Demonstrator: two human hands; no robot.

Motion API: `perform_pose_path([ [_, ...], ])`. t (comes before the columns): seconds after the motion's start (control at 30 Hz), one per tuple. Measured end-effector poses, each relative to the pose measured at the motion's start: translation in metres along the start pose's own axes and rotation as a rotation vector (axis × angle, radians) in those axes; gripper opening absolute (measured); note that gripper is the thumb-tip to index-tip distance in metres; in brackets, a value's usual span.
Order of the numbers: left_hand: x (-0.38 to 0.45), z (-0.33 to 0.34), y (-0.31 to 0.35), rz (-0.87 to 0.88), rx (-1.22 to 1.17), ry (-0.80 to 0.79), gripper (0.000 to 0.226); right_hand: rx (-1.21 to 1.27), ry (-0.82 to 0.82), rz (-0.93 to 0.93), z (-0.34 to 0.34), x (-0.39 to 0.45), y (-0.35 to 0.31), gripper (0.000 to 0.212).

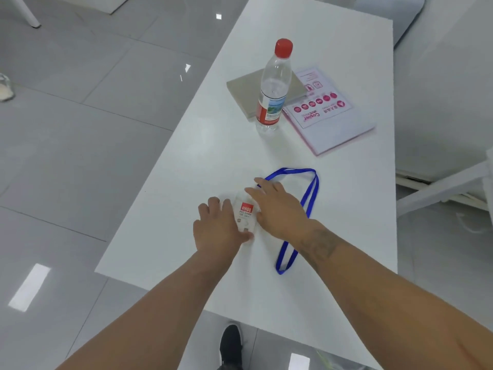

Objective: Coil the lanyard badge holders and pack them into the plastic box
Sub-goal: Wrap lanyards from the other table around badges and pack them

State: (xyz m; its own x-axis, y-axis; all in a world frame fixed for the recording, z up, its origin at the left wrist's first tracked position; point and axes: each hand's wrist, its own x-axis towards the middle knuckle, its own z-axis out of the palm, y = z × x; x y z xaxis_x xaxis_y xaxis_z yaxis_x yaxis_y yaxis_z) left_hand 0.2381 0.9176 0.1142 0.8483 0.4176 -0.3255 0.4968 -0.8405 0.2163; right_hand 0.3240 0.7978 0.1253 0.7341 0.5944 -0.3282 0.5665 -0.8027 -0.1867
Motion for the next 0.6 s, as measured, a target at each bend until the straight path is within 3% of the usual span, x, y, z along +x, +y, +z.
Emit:
perform_pose_path([
  [0.13, 0.014, 0.000, -0.014, 0.073, -0.026, -0.024, 0.075, -0.046, -0.053, -0.022, -0.002, 0.029, 0.001, 0.054],
  [0.27, 0.017, -0.005, -0.016, 0.111, -0.115, -0.053, 0.081, -0.040, 0.003, -0.015, -0.008, 0.033, 0.004, 0.049],
  [0.37, 0.017, -0.007, -0.016, 0.110, -0.129, -0.056, 0.083, 0.158, 0.003, 0.067, -0.013, 0.029, 0.008, 0.039],
  [0.43, 0.018, -0.010, -0.016, 0.093, -0.191, -0.042, 0.067, 0.369, -0.029, 0.121, -0.023, 0.022, 0.015, 0.027],
  [0.53, 0.021, -0.028, -0.022, -0.046, -0.754, -0.188, 0.025, 0.685, -0.045, 0.199, -0.038, 0.004, 0.026, 0.019],
  [0.6, 0.019, -0.049, -0.020, -0.128, -1.140, -0.390, 0.016, 0.845, -0.063, 0.236, -0.044, -0.013, 0.035, 0.016],
])
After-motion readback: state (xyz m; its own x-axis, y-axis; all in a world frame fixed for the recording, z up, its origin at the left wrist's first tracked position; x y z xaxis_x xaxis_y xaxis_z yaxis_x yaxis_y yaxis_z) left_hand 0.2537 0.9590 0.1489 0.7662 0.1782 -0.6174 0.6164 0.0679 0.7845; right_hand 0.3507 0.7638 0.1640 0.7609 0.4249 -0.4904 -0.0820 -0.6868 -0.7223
